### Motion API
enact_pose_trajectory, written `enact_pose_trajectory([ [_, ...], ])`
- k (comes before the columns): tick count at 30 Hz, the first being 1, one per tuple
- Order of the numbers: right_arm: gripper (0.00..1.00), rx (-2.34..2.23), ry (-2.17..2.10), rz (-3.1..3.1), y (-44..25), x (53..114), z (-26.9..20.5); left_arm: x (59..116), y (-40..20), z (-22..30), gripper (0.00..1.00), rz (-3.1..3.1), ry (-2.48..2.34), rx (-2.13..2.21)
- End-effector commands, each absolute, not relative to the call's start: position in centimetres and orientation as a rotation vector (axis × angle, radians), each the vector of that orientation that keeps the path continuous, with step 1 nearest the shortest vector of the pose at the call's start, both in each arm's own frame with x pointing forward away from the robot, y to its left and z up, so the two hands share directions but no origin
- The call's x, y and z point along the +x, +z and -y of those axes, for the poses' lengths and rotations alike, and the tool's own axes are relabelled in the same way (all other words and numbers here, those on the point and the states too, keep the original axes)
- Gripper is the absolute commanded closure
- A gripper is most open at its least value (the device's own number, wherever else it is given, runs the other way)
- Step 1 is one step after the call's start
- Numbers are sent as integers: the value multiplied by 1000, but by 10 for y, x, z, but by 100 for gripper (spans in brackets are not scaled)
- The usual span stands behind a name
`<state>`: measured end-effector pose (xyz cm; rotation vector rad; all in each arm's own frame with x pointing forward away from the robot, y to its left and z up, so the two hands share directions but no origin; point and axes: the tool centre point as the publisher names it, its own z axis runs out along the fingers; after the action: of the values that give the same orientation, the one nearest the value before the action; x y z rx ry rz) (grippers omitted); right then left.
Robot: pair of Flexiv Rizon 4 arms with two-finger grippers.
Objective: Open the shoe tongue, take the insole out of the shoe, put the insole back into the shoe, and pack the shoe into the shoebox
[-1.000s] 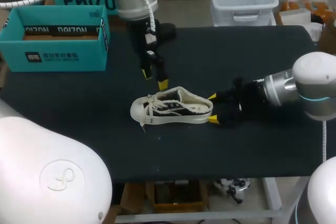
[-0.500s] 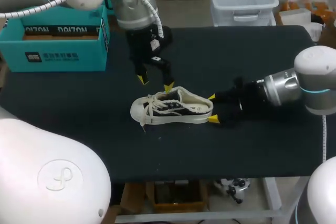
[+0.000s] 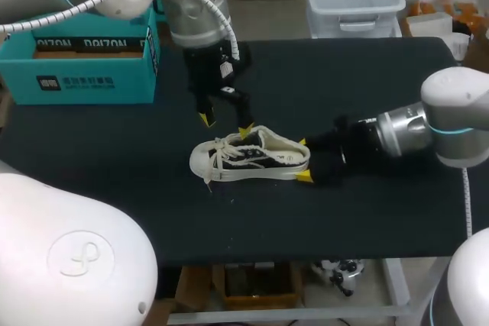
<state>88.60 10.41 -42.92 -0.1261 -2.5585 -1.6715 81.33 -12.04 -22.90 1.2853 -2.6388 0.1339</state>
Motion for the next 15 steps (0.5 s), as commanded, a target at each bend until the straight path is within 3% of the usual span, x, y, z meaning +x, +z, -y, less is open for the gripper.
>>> enact_pose_trajectory([
  [1, 0, -108, -1678, 2536, -436, 894, -106, 812, -229, 122, 0, 2642, 126, 1285],
  [15, 0, -59, -1702, 2484, -433, 887, -109, 815, -232, 125, 0, 2610, 67, 1379],
])
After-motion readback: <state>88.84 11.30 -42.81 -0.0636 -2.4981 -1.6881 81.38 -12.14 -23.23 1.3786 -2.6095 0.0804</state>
